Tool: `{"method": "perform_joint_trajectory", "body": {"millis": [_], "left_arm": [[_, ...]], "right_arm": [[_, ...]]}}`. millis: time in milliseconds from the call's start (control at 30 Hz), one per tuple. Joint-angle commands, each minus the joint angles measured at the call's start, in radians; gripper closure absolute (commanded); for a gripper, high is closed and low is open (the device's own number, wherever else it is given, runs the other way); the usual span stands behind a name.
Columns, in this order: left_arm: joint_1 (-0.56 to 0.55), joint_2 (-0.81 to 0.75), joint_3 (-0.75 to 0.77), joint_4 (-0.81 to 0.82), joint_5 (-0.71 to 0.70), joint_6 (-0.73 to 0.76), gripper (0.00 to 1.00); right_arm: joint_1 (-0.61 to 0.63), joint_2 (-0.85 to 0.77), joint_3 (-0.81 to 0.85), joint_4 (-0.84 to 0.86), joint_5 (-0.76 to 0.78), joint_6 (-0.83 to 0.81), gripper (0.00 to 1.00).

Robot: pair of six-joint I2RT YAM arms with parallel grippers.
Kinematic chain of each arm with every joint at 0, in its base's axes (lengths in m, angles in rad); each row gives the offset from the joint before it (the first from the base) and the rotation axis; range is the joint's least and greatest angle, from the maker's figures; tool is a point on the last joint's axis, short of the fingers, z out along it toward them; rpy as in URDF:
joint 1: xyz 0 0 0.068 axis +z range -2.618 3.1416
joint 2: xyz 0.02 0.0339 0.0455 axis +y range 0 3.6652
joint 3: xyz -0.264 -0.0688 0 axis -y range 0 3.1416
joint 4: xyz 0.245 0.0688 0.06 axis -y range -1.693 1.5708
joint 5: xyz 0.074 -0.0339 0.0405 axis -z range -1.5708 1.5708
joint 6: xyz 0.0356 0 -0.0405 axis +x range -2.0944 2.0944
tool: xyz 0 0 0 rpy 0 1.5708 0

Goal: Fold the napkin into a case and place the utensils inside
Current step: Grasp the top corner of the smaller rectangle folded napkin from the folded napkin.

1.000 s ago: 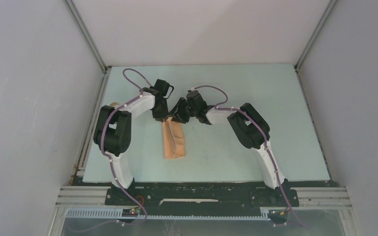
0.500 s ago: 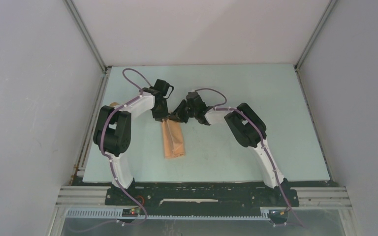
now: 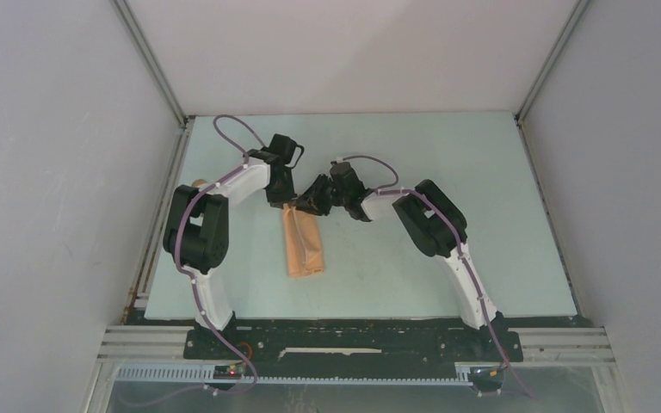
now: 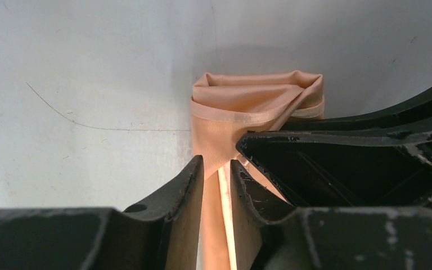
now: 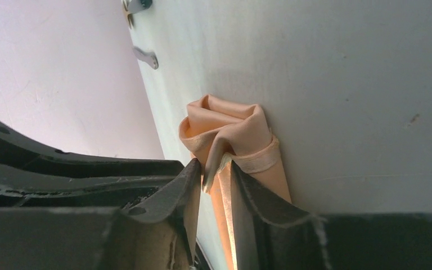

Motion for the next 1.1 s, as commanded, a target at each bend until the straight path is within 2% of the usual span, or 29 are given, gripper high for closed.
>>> {"method": "perform_joint_trajectory", "body": {"millis": [0, 233, 400, 600, 767, 1067], "left_arm": [[0.000, -0.016, 0.018, -0.005, -0.031, 0.017, 0.70], [0.009, -0.013, 0.018, 0.000, -0.005, 0.011, 0.71], [0.010, -0.010, 0.023, 0.002, 0.008, 0.013, 0.67], [0.010, -0.008, 0.018, 0.005, 0.017, 0.013, 0.66], [0.010, -0.009, 0.008, 0.012, 0.016, 0.011, 0.67], [0.013, -0.009, 0.006, 0.016, 0.024, 0.009, 0.69]], "right_arm": [[-0.003, -0.037, -0.037, 0.053, -0.009, -0.013, 0.63], [-0.006, -0.034, -0.068, 0.116, -0.027, 0.002, 0.64], [-0.011, -0.023, -0.081, 0.154, -0.037, 0.017, 0.72], [-0.013, -0.021, -0.095, 0.204, -0.052, 0.014, 0.64], [-0.016, -0.015, -0.120, 0.271, -0.069, 0.036, 0.63], [-0.019, 0.015, -0.120, 0.315, -0.085, 0.070, 0.80]]}}
